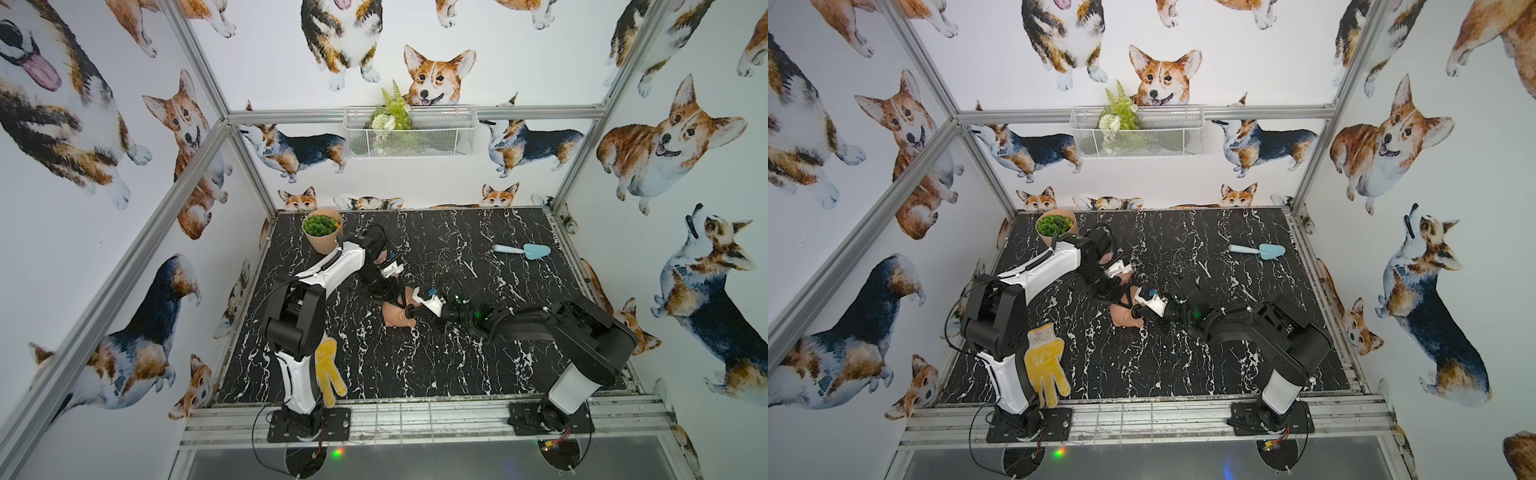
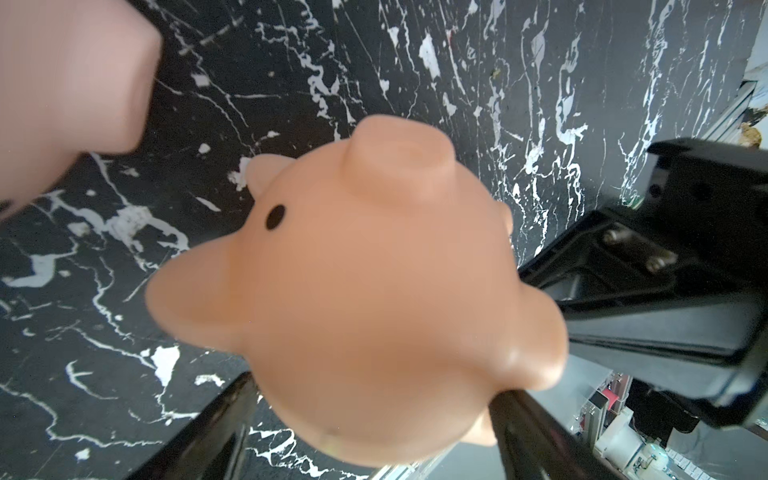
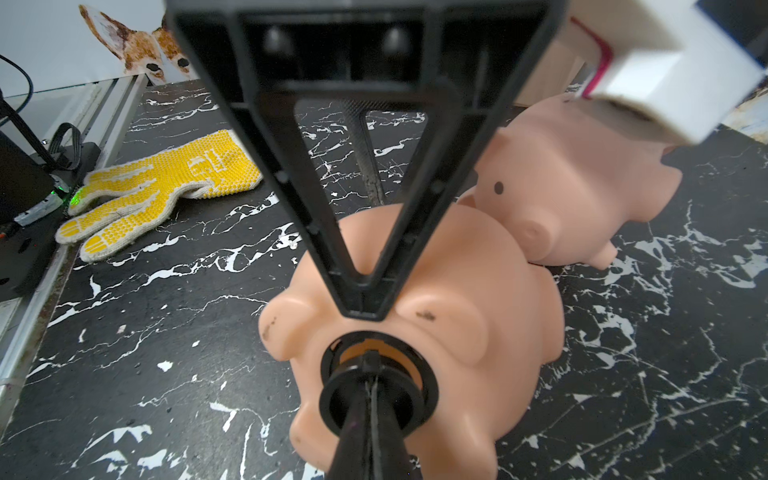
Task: Close piggy banks
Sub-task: Close the knob on the piggy bank.
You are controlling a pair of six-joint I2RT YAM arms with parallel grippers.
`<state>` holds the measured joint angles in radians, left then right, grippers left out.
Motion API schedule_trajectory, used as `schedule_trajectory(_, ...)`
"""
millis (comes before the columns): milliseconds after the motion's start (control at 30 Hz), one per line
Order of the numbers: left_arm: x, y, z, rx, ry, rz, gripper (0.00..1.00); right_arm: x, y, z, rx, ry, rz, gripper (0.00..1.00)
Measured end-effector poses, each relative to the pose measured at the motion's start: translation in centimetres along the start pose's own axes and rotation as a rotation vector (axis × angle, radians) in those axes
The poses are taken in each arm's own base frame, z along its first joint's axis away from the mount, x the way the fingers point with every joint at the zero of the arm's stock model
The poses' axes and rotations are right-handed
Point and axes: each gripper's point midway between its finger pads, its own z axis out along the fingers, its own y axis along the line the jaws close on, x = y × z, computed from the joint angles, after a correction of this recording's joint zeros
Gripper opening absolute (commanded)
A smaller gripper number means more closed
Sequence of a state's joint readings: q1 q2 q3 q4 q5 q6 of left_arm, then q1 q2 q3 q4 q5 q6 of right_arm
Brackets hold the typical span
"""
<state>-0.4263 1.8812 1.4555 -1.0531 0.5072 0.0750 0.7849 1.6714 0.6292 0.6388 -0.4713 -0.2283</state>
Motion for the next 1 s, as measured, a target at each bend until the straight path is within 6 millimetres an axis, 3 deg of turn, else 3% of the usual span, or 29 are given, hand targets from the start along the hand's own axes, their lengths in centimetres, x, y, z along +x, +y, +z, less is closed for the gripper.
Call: schedule_trajectory(1000,0.35,0.31,-0.02,-0.022,0.002,0.000,0.87,-0.52,-0.47,0.75,-0.006,0.011,-0.020,0.00)
